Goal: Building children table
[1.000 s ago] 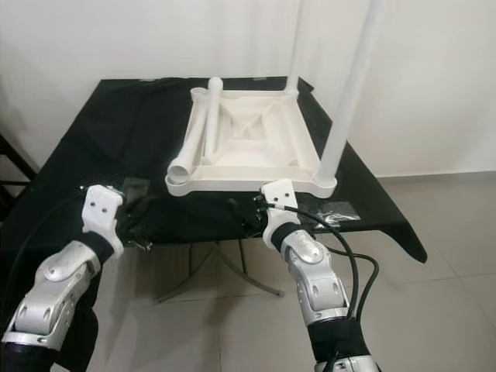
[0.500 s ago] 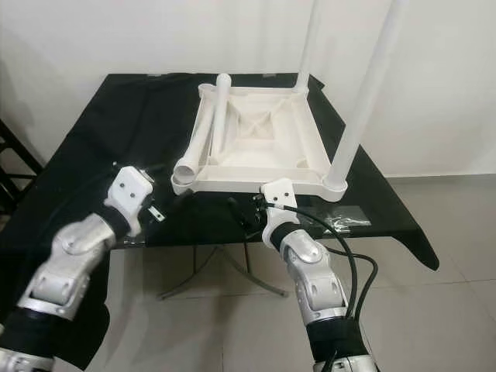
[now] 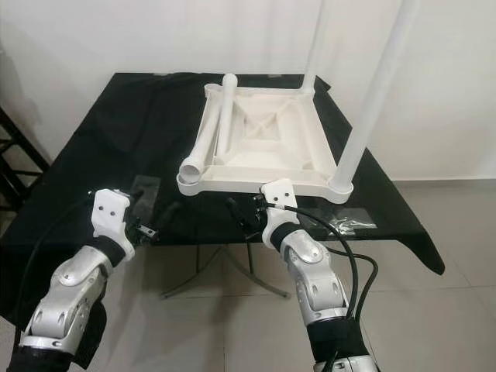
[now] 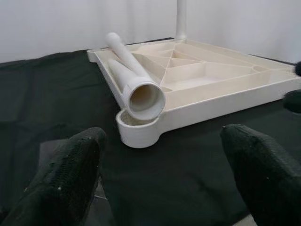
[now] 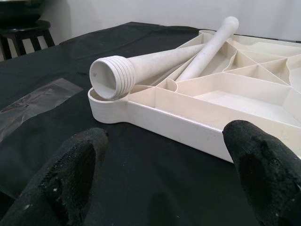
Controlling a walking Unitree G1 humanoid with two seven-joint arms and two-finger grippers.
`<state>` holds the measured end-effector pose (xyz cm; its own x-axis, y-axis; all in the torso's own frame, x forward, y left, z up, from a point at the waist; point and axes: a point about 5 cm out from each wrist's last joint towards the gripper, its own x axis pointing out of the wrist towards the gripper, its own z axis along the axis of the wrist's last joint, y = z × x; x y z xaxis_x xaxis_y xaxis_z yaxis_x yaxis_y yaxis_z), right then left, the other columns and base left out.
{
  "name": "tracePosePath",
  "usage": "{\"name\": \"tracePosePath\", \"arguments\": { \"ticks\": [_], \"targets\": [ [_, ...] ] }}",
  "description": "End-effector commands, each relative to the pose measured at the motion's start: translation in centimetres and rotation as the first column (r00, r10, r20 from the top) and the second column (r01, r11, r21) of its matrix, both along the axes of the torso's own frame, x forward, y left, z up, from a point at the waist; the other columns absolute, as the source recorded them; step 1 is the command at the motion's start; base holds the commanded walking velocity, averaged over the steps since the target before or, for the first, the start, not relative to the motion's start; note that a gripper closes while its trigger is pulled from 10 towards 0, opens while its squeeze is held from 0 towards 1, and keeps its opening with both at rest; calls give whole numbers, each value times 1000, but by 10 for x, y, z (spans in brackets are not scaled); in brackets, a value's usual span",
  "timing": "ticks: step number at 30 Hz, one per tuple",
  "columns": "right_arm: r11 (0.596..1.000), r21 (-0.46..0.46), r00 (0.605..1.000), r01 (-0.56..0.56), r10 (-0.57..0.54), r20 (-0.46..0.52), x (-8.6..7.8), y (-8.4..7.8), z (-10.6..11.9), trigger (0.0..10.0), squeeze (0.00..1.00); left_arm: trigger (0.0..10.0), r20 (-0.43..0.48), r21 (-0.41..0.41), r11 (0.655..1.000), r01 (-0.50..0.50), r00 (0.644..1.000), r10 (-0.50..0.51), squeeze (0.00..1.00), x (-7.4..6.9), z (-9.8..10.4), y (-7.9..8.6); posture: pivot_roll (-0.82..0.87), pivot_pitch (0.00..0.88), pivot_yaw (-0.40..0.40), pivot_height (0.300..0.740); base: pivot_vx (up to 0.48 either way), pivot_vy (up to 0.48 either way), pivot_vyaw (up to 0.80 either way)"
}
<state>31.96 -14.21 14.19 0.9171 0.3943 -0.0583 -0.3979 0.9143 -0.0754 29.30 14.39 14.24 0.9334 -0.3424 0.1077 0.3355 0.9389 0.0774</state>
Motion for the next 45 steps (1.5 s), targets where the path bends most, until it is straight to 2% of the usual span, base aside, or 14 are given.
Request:
{"name": "tracePosePath", "arguments": {
  "ticks": [1,13,17,23,30,31,32,33,35,37,39,41,43,45],
  "targets": [
    [1000,15,1000,5,-6,5,1,-2,1,10000,0,10000,-4,-7,1000,1,1000,-1,0,-1,-1,0,-47,31,-28,740,0,0,0],
    [999,-32,1000,-6,7,29,0,0,2,10000,0,10000,-7,-32,999,-11,1000,11,0,-1,2,2,-46,33,-23,740,333,0,-133],
    [1000,16,999,0,-1,35,0,-2,4,10000,0,10000,-5,-31,999,-8,1000,8,0,-2,2,1,-45,33,-24,740,318,0,200],
    [1000,0,999,-5,5,35,0,-1,4,10000,0,10000,-3,-30,1000,4,1000,-5,0,-2,3,0,-47,33,-22,740,319,0,0],
    [1000,17,999,-3,3,34,0,-1,4,10000,0,10000,78,126,980,151,984,-162,0,-6,19,-7,-34,31,-30,740,0,0,0],
    [1000,19,999,-4,3,33,0,-1,3,10000,0,10000,93,212,961,175,976,-198,0,-7,22,-7,-33,31,-32,740,0,0,0],
    [1000,19,999,-4,3,33,0,-1,3,10000,0,10000,93,212,961,175,976,-198,0,-7,22,-7,-33,31,-32,740,0,0,0],
    [1000,21,1000,-4,4,31,0,-1,3,10000,0,10000,97,337,923,187,968,-232,0,-7,24,-4,-33,30,-33,740,0,0,0],
    [1000,25,1000,-5,4,29,0,-1,3,10000,0,10000,93,487,853,186,960,-262,0,-6,25,2,-33,30,-33,740,0,0,0],
    [1000,25,1000,-5,4,29,0,-1,3,10000,0,10000,94,517,837,178,960,-262,0,-5,26,5,-33,30,-33,740,0,0,0],
    [1000,27,1000,-6,5,27,-1,-1,2,10000,0,10000,104,615,772,161,954,-281,0,-3,33,13,-32,25,-33,740,0,0,0],
    [1000,27,1000,-6,5,27,-1,-1,2,10000,0,10000,104,615,772,161,954,-281,0,-3,33,13,-32,25,-33,740,0,0,0],
    [1000,29,1000,-7,6,24,-1,-1,2,10000,0,10000,127,695,708,126,947,-294,0,2,41,20,-27,24,-35,740,0,0,0],
    [1000,31,1000,-8,7,22,-1,-1,1,10000,0,10000,143,724,682,105,944,-297,0,6,43,20,-28,24,-34,740,0,0,0]
  ]
}}
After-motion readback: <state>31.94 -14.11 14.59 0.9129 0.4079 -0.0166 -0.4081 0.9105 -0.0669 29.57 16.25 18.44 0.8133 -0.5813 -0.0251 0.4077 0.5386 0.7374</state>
